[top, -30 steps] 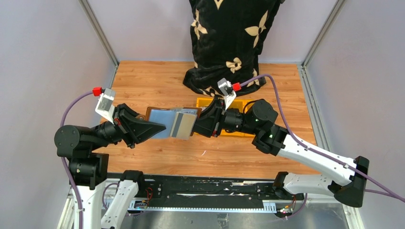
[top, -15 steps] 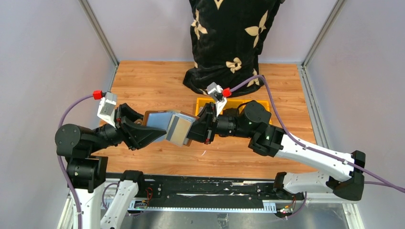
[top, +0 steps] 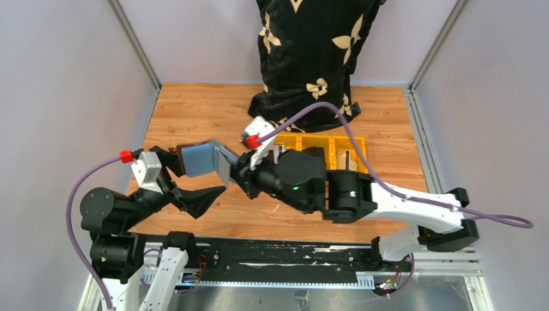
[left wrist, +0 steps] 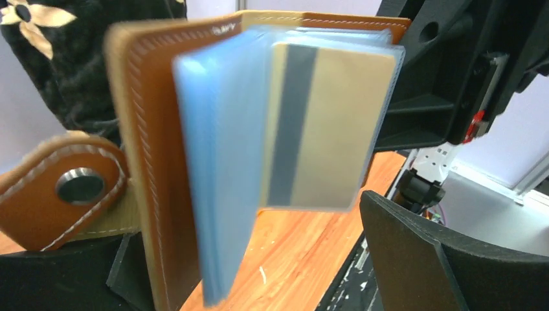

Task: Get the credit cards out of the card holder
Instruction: Remove the credit card from the card holder.

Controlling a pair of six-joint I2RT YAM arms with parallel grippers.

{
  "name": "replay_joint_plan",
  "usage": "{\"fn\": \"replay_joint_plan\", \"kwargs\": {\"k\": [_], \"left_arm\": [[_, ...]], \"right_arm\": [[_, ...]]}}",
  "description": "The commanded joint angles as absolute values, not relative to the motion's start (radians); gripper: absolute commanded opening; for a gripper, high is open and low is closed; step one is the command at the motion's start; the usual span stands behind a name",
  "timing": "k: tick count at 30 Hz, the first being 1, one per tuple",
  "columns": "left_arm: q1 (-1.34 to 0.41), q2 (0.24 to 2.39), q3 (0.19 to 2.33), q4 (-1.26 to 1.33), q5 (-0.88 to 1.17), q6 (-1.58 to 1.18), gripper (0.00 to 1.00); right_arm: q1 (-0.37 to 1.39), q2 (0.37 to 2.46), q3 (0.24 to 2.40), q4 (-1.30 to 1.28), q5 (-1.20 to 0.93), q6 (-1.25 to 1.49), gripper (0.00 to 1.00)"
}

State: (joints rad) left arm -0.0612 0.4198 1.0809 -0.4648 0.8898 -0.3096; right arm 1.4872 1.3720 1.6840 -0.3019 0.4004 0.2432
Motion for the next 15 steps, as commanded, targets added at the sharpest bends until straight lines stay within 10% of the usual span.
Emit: {"fn": "replay_joint_plan", "kwargs": {"k": [1,9,15], "left_arm": [[-0.063,0.378,1.042,-0.439,0.872,-0.244,1.0],[-0.063,0.346,0.979,-0.45,0.89,-0.262,0.99],[-0.063,0.37,1.046,-0.528,0.872,-0.162,0.73]], "right_arm": [[1.554,1.514,1.831,-0.462,0.672,0.089,0.0],[1.581,1.596,1.929,-0.448,0.669,0.024,0.0],[1.569,1.368,1.614,-0.232,0.437,0.005,0.0]]}}
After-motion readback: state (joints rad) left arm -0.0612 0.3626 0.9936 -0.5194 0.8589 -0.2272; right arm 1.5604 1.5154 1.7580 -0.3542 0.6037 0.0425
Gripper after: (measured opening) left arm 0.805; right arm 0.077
